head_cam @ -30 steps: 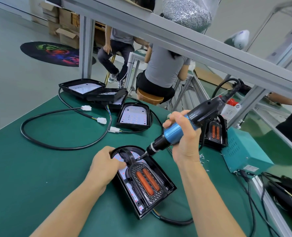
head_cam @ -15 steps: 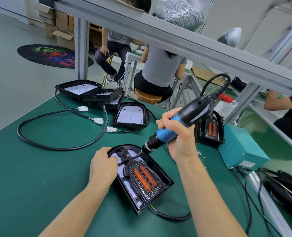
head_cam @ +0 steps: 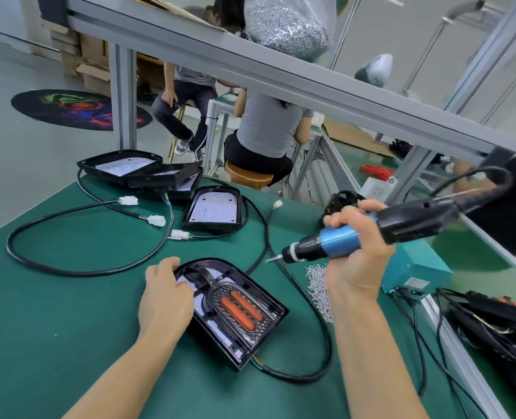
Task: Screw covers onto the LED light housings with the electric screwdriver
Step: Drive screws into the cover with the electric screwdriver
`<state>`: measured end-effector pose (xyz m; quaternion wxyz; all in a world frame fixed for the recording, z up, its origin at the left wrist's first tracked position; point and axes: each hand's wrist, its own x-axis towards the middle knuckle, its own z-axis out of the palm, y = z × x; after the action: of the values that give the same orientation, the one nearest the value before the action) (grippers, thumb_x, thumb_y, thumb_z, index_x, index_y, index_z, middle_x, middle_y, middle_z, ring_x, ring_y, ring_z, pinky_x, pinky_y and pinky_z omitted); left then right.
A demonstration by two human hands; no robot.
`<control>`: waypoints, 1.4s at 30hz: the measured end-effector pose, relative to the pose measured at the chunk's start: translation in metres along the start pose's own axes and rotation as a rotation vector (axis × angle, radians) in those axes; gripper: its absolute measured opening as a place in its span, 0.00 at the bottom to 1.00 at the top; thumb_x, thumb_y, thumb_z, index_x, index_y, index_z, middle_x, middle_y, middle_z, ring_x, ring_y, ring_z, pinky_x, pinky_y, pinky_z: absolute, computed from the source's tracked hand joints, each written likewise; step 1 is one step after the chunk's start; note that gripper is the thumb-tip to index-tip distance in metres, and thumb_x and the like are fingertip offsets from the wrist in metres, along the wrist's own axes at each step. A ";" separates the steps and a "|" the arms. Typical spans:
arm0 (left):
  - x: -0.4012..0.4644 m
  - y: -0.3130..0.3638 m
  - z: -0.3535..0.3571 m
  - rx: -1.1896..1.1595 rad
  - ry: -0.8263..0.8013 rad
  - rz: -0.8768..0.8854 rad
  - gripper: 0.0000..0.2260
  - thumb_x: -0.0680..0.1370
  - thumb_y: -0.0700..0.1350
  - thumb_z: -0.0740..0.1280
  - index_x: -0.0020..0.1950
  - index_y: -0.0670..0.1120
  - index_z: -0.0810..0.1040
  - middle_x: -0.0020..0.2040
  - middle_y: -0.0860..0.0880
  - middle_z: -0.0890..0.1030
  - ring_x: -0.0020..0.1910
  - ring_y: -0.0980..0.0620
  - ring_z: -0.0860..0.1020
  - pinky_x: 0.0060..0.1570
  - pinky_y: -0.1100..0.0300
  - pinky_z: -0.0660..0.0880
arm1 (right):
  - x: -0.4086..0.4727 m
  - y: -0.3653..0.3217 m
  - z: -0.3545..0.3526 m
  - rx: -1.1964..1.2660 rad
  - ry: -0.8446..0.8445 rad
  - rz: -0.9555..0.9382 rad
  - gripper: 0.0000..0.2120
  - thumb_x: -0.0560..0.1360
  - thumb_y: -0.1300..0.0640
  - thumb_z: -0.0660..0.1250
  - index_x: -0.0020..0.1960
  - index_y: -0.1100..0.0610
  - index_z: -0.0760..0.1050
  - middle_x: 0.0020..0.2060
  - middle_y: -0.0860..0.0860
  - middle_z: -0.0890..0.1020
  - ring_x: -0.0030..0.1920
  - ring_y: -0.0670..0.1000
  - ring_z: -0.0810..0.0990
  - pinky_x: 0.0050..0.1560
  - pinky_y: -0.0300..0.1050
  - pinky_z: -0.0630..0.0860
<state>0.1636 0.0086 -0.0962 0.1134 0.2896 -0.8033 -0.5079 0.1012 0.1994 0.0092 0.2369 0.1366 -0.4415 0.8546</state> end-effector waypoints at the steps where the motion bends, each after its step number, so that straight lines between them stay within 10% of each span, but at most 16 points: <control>1: 0.001 0.001 -0.003 0.082 0.000 0.019 0.21 0.77 0.38 0.61 0.70 0.46 0.67 0.68 0.45 0.67 0.58 0.43 0.69 0.56 0.52 0.65 | 0.005 -0.008 -0.007 0.000 0.041 -0.032 0.12 0.65 0.69 0.65 0.39 0.52 0.75 0.29 0.51 0.73 0.29 0.51 0.74 0.41 0.45 0.73; 6: -0.006 0.032 -0.009 0.166 0.211 0.335 0.19 0.74 0.39 0.67 0.64 0.45 0.73 0.62 0.44 0.73 0.63 0.42 0.67 0.60 0.46 0.62 | 0.015 -0.040 -0.046 -0.082 0.222 -0.110 0.11 0.64 0.67 0.65 0.42 0.55 0.71 0.25 0.51 0.72 0.26 0.51 0.73 0.35 0.41 0.72; 11: -0.014 0.109 0.063 0.321 -0.243 0.803 0.09 0.76 0.43 0.65 0.53 0.50 0.81 0.53 0.51 0.81 0.57 0.47 0.74 0.60 0.52 0.68 | 0.006 -0.050 -0.073 -0.156 0.255 -0.080 0.15 0.65 0.66 0.64 0.50 0.55 0.73 0.24 0.49 0.73 0.26 0.50 0.73 0.32 0.40 0.71; 16: -0.004 0.123 0.148 0.717 -0.531 0.817 0.11 0.77 0.38 0.61 0.48 0.50 0.82 0.52 0.49 0.83 0.50 0.47 0.79 0.60 0.55 0.69 | 0.002 -0.059 -0.087 -0.186 0.250 -0.107 0.12 0.65 0.65 0.65 0.48 0.55 0.73 0.24 0.50 0.73 0.26 0.50 0.73 0.32 0.39 0.73; 28: -0.019 0.118 0.182 1.064 -0.454 0.956 0.12 0.70 0.28 0.62 0.46 0.43 0.75 0.49 0.44 0.80 0.49 0.43 0.79 0.29 0.60 0.63 | 0.002 -0.066 -0.110 -0.229 0.283 -0.085 0.10 0.64 0.66 0.66 0.40 0.52 0.73 0.25 0.51 0.72 0.28 0.53 0.72 0.34 0.41 0.71; 36: -0.024 0.117 0.185 1.158 -0.414 1.051 0.13 0.70 0.29 0.63 0.34 0.46 0.66 0.37 0.50 0.74 0.31 0.50 0.69 0.26 0.62 0.55 | 0.000 -0.064 -0.107 -0.234 0.273 -0.099 0.10 0.65 0.67 0.65 0.43 0.55 0.71 0.25 0.51 0.73 0.27 0.52 0.73 0.32 0.40 0.73; 42: -0.017 0.117 0.182 1.102 -0.427 1.049 0.11 0.71 0.30 0.61 0.35 0.44 0.66 0.42 0.45 0.77 0.38 0.45 0.73 0.27 0.61 0.59 | -0.001 -0.065 -0.104 -0.238 0.261 -0.088 0.10 0.65 0.66 0.65 0.43 0.55 0.71 0.25 0.51 0.73 0.27 0.52 0.73 0.32 0.40 0.73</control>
<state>0.0498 0.1918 -0.0743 0.0216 -0.2164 -0.9753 0.0386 0.1334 0.3170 -0.0060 0.3439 0.0149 -0.4986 0.7955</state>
